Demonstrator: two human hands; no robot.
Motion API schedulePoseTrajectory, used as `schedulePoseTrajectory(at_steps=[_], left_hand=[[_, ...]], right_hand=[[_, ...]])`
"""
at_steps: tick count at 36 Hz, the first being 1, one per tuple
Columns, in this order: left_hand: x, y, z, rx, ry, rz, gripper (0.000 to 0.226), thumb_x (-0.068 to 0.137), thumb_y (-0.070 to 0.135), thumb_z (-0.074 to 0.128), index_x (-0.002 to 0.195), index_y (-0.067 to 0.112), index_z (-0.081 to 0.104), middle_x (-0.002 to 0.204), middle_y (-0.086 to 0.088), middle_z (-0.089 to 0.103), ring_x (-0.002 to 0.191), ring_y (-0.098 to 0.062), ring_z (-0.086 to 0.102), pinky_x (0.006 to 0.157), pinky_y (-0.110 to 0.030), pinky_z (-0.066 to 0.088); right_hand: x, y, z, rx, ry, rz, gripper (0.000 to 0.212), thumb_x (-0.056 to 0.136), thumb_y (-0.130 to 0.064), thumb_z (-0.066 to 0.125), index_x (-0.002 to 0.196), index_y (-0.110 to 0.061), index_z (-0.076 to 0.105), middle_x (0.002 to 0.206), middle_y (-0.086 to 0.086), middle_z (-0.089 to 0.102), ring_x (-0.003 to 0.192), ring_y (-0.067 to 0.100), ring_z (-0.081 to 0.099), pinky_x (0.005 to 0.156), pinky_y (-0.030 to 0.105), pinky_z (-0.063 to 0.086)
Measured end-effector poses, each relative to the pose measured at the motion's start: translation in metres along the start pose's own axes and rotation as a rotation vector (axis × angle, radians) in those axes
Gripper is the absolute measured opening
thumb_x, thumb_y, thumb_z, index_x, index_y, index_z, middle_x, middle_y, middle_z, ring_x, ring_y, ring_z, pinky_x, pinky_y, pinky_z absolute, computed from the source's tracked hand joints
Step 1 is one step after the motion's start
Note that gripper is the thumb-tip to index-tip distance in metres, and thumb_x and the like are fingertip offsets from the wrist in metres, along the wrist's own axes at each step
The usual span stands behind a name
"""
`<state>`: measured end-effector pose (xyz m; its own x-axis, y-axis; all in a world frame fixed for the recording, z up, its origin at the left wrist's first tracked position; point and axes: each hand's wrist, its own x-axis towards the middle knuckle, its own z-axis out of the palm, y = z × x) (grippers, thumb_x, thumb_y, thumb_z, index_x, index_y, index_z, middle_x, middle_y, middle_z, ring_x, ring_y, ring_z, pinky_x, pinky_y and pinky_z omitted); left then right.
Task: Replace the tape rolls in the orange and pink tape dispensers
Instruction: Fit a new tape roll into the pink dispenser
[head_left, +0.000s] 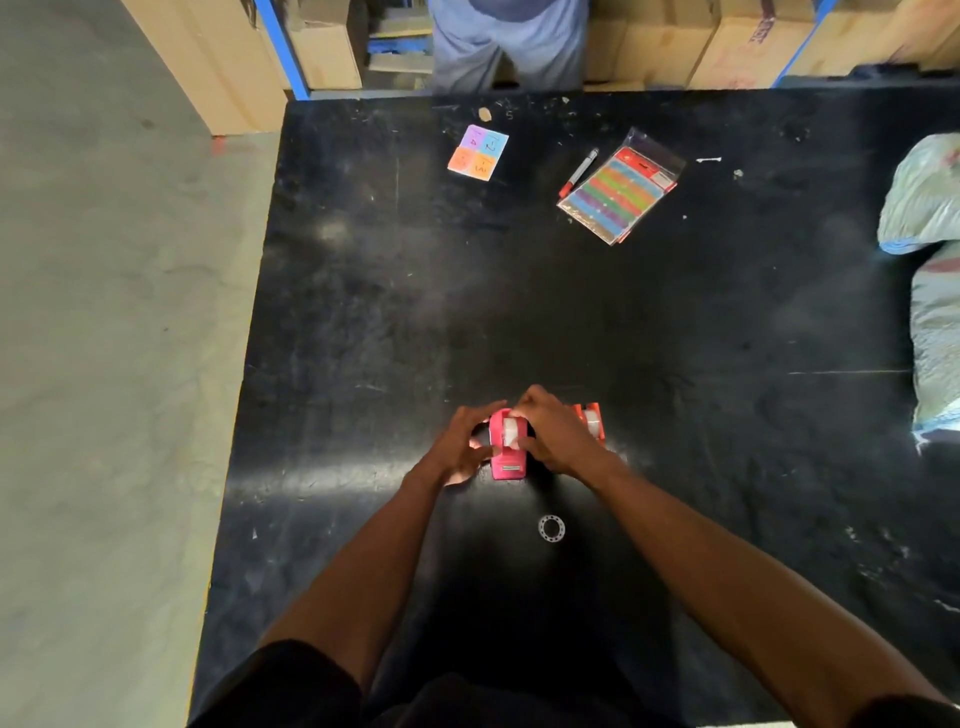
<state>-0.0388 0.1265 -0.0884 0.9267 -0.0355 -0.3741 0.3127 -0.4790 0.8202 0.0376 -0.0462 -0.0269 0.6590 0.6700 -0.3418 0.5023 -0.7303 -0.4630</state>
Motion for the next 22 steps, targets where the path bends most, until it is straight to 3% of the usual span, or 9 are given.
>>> schedulePoseTrajectory(at_steps=[3,7,11,13,17,20,22], left_hand=[[0.001,0.003,-0.004,-0.006,-0.020,-0.008,0.062,0.084,0.001,0.074,0.139,0.018,0.053,0.123,0.001,0.061,0.113,-0.010,0.059,0.081,-0.011,0.049],[0.004,-0.001,-0.004,0.007,-0.049,-0.001,0.064,0.083,-0.003,0.073,0.140,0.016,0.052,0.127,-0.007,0.059,0.109,-0.015,0.060,0.070,-0.011,0.052],[0.007,-0.011,0.001,0.021,-0.029,-0.025,0.069,0.082,0.000,0.074,0.140,0.029,0.050,0.127,-0.013,0.055,0.113,-0.029,0.063,0.071,-0.013,0.053],[0.005,-0.007,0.000,0.007,-0.035,-0.053,0.067,0.085,-0.002,0.072,0.141,0.025,0.050,0.126,-0.009,0.051,0.112,-0.026,0.060,0.074,-0.017,0.053],[0.000,0.003,-0.001,-0.021,-0.035,-0.016,0.060,0.087,-0.005,0.068,0.140,0.016,0.050,0.112,0.006,0.050,0.104,-0.017,0.059,0.065,-0.014,0.053],[-0.002,0.007,-0.002,-0.014,-0.015,-0.021,0.060,0.086,-0.005,0.070,0.139,0.019,0.053,0.121,0.001,0.054,0.113,-0.021,0.059,0.079,-0.027,0.057],[-0.002,0.008,-0.002,-0.019,-0.027,-0.042,0.060,0.086,-0.004,0.071,0.137,0.022,0.054,0.122,-0.003,0.059,0.109,-0.022,0.061,0.075,-0.026,0.056]], right_hand=[[0.003,-0.002,0.002,-0.055,-0.019,-0.014,0.021,0.087,-0.014,0.063,0.107,-0.008,0.065,0.117,0.009,0.049,0.102,0.029,0.055,0.093,0.043,0.048],[0.004,-0.007,0.007,-0.112,-0.012,-0.001,0.022,0.091,-0.014,0.060,0.111,-0.005,0.061,0.120,0.011,0.047,0.101,0.029,0.056,0.092,0.044,0.051],[0.005,-0.010,0.008,-0.140,-0.012,0.006,0.023,0.092,-0.018,0.061,0.111,-0.006,0.062,0.117,0.012,0.047,0.101,0.031,0.056,0.090,0.046,0.051],[0.008,-0.011,0.006,-0.149,-0.024,0.018,0.023,0.091,-0.017,0.060,0.111,-0.006,0.064,0.118,0.012,0.048,0.103,0.031,0.055,0.090,0.047,0.051],[0.004,-0.010,0.002,-0.183,-0.011,0.024,0.033,0.087,-0.021,0.062,0.119,-0.015,0.065,0.121,0.008,0.050,0.109,0.029,0.050,0.092,0.046,0.040],[-0.004,-0.008,0.003,-0.119,0.051,-0.020,0.038,0.089,-0.026,0.063,0.126,-0.019,0.061,0.121,0.007,0.055,0.111,0.026,0.050,0.093,0.044,0.037],[-0.007,-0.008,0.005,-0.097,0.062,-0.038,0.038,0.091,-0.028,0.064,0.127,-0.018,0.060,0.120,0.006,0.057,0.111,0.025,0.052,0.093,0.041,0.036]])
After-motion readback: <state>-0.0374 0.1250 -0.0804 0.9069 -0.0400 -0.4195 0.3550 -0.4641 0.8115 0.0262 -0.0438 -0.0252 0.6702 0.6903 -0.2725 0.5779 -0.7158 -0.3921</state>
